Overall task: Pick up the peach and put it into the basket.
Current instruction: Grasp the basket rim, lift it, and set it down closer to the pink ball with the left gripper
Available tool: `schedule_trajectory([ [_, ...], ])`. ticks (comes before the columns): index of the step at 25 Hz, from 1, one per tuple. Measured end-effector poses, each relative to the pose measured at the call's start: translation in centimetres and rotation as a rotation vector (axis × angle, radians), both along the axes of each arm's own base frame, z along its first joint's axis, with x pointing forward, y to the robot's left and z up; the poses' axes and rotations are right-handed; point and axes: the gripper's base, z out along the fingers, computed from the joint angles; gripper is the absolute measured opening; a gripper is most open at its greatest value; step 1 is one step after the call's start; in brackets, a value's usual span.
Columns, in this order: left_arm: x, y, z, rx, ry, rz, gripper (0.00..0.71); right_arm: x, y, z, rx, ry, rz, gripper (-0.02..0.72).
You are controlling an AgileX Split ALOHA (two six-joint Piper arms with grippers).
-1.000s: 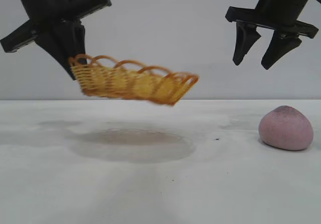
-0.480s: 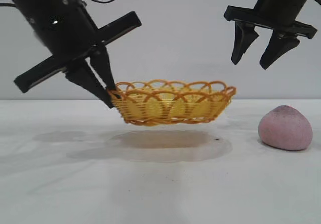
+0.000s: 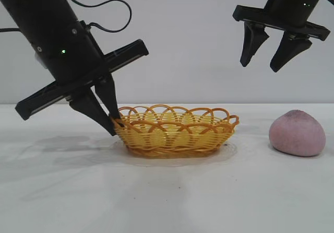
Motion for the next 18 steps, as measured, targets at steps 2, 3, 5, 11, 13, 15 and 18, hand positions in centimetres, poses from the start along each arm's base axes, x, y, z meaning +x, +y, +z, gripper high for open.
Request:
schedule_trajectory([
  [2,0.0,0.0,0.0,0.000,0.000,0.000,0.115,0.0,0.0,0.0,0.000,0.000,0.000,0.459],
  [3,0.0,0.0,0.0,0.000,0.000,0.000,0.153,0.0,0.0,0.0,0.000,0.000,0.000,0.459],
  [5,0.0,0.0,0.0,0.003,-0.004,-0.008,0.257,0.0,0.0,0.0,0.000,0.000,0.000,0.459],
  [11,-0.4,-0.1,0.2,0.043,-0.031,-0.145,0.525,0.0,0.0,0.0,0.001,0.000,-0.001,0.459],
  [13,-0.8,0.0,1.1,0.079,-0.074,-0.258,0.541,0.0,0.0,0.0,0.001,0.000,-0.001,0.459],
  [15,-1.1,0.0,2.3,0.121,-0.112,-0.375,0.541,0.0,0.0,0.0,0.000,0.000,0.001,0.459],
  [18,-1.3,0.2,4.5,0.212,-0.150,-0.576,0.541,0.0,0.0,0.0,0.000,0.000,0.001,0.459],
])
